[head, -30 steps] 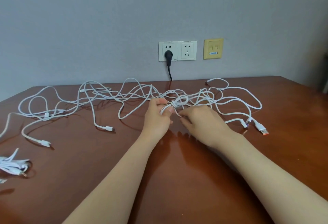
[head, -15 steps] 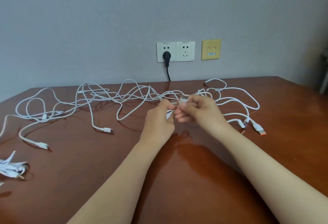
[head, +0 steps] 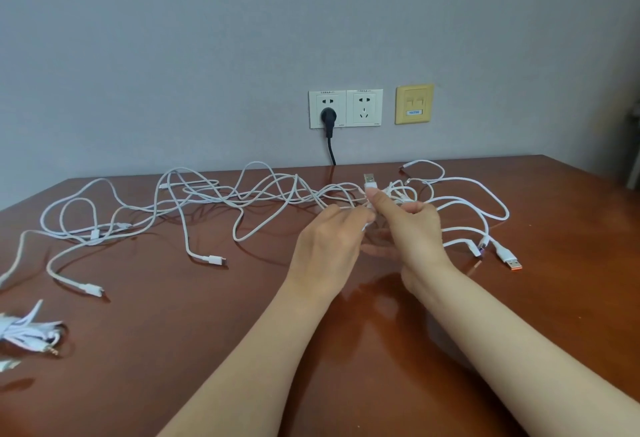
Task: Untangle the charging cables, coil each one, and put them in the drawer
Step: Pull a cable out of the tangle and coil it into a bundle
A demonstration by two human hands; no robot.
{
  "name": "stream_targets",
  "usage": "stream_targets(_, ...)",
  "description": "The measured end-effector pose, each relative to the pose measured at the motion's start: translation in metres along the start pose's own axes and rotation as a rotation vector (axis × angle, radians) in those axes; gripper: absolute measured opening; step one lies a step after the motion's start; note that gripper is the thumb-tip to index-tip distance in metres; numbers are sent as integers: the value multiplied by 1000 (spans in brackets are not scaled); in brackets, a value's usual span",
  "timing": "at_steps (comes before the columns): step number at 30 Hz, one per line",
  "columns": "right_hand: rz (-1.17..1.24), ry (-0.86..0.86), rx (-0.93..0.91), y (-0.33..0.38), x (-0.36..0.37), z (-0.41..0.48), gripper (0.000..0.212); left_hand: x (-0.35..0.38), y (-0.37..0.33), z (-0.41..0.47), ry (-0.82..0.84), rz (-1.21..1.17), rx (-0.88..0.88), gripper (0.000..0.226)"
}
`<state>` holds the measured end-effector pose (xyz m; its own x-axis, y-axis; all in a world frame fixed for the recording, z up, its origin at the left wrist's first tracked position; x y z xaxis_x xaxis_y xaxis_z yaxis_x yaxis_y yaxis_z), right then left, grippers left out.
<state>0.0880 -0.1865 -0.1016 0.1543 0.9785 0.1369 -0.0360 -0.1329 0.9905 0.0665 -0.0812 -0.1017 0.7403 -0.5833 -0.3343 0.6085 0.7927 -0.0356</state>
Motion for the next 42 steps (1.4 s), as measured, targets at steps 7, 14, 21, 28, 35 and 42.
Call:
stream_targets(7, 114, 163, 33, -3, -2, 6, 5, 11, -1, -3, 196, 114, 72, 32)
stream_targets(14, -55, 305, -68, -3, -11, 22, 19, 14, 5, -7, 431, -699, -657, 23)
stream_targets(21, -100, 519, -108, 0, 1, 14, 15, 12, 25, -11, 405, -797, -982, 21)
stream_targets(28, -257, 560, -187, -1, 0, 14, 15, 10, 28, -11, 278, -1003, -1251, 8)
stream_targets(35, -526, 506, -354, -3, 1, 14, 14, 11, 34, -13, 273, -1176, -1367, 5)
stream_targets(42, -569, 361, -360, -7, 1, 19, 15, 10, 41, -13, 269, -1155, -1351, 6)
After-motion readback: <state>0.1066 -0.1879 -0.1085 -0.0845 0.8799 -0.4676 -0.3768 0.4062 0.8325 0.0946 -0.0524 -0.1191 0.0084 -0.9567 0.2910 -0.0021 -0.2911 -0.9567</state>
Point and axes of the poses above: each hand's wrist, its own z-axis towards the middle knuckle, its own x-axis out of the palm, y = z × x, the point moved 3 cm from there along z, towards the middle knuckle, and after that the axes turned 6 degrees about -z, right-handed, at the moved point
